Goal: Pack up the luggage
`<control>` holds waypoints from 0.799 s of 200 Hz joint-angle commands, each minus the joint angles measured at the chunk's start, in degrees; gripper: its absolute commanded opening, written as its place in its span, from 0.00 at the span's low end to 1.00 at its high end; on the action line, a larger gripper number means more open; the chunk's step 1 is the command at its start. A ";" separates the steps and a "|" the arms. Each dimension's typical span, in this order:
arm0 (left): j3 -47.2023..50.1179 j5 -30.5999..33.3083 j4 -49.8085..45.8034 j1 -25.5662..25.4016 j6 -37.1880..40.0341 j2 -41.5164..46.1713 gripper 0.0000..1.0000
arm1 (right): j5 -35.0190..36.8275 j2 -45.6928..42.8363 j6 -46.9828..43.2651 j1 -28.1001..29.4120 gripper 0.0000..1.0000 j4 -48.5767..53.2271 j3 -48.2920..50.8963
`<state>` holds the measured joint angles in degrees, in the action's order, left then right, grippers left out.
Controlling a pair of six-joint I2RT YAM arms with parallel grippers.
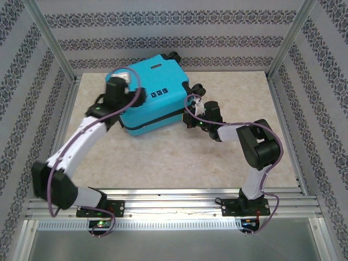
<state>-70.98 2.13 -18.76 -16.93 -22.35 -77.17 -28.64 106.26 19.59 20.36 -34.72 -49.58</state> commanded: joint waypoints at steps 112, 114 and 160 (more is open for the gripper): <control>23.37 -24.50 15.04 27.48 -20.67 -3.09 0.65 | -1.61 -4.13 -2.27 -0.54 0.00 0.10 -0.47; 23.55 -24.86 15.96 27.50 -20.81 -3.50 0.65 | -1.66 -4.17 -2.25 -0.57 0.00 0.12 -0.44; 21.56 -29.12 21.86 27.99 -20.57 -12.44 0.65 | -1.55 -5.18 -2.81 -0.44 0.00 1.02 0.10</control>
<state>-47.92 -22.74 -4.12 10.26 -41.91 -86.72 -28.75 104.97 18.65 20.36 -32.01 -49.58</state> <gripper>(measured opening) 0.652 0.048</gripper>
